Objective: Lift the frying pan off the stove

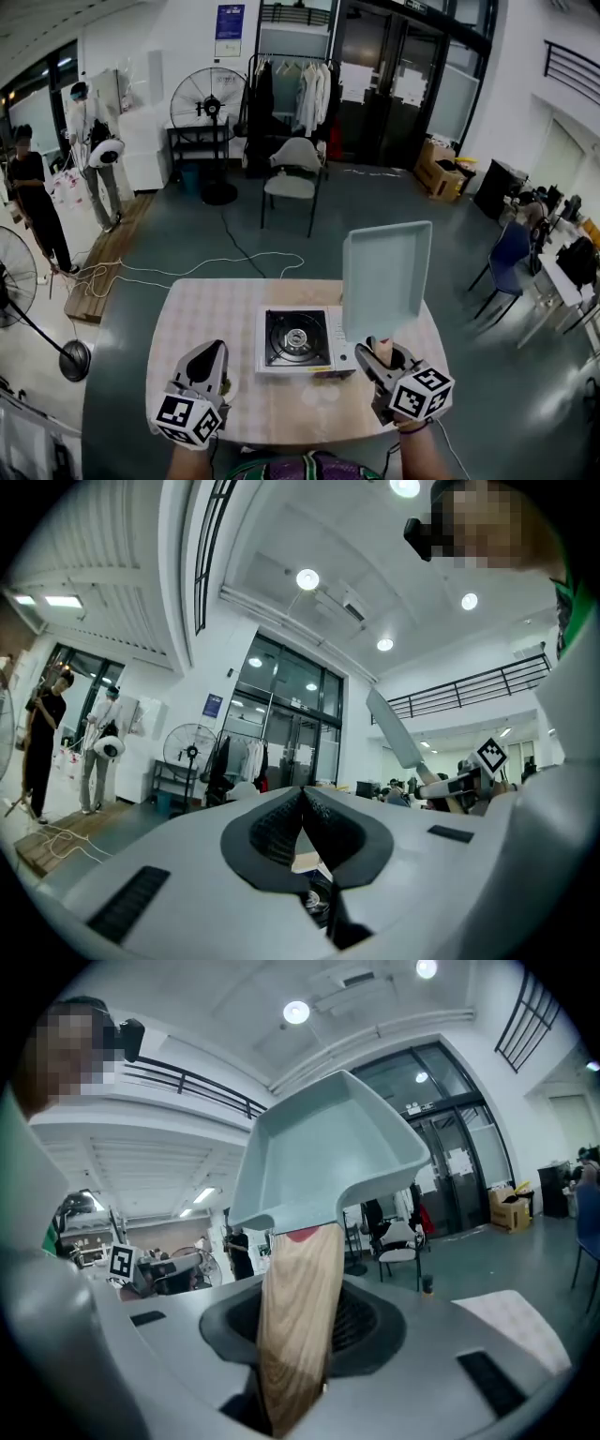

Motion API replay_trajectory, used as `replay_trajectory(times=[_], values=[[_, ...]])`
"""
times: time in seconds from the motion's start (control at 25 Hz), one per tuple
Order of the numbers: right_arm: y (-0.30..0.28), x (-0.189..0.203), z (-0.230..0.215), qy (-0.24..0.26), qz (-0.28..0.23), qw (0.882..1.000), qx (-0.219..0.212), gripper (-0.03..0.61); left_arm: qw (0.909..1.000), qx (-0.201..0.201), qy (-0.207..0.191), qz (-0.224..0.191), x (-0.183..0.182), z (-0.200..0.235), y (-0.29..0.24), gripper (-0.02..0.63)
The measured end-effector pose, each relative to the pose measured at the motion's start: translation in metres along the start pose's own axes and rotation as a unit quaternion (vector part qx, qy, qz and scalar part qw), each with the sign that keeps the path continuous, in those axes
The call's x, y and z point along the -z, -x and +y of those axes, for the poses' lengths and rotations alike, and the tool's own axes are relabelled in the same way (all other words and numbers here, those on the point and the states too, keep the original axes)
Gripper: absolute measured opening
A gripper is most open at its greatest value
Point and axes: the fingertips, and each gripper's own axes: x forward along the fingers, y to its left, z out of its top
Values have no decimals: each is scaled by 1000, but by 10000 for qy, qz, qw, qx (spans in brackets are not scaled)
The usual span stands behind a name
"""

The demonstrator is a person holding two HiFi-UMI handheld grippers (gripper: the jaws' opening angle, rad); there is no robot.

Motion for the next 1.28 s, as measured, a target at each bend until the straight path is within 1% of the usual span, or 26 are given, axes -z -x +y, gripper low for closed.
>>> replay_trajectory(times=[0.08, 0.2, 0.32, 0.44, 0.6, 0.8, 1.08, 1.28], values=[[21, -20, -15, 37, -134, 9998, -129, 137, 9998, -124, -106, -108, -16, -25, -7, 23], [49, -33, -28, 133, -258, 9991, -302, 137, 9992, -234, -214, -250, -29, -58, -4, 23], [62, -40, -35, 296, -301, 9982, -431, 138, 9983, -361, -250, -384, -34, -76, 1, 23], [69, -38, -36, 247, -313, 9975, -577, 138, 9975, -496, -271, -434, -33, -89, 9, 23], [70, -42, -41, 207, -408, 9955, -831, 138, 9957, -726, -325, -466, -34, -97, 15, 23], [67, -53, -43, 183, -391, 9945, -950, 140, 9930, -980, -482, -440, -42, -96, 18, 23], [65, -54, -46, 333, -386, 9951, -850, 138, 9907, -1057, -723, -463, -41, -103, 17, 23], [72, -59, -49, 328, -425, 9949, -848, 138, 9902, -1042, -814, -450, -43, -116, 13, 23]])
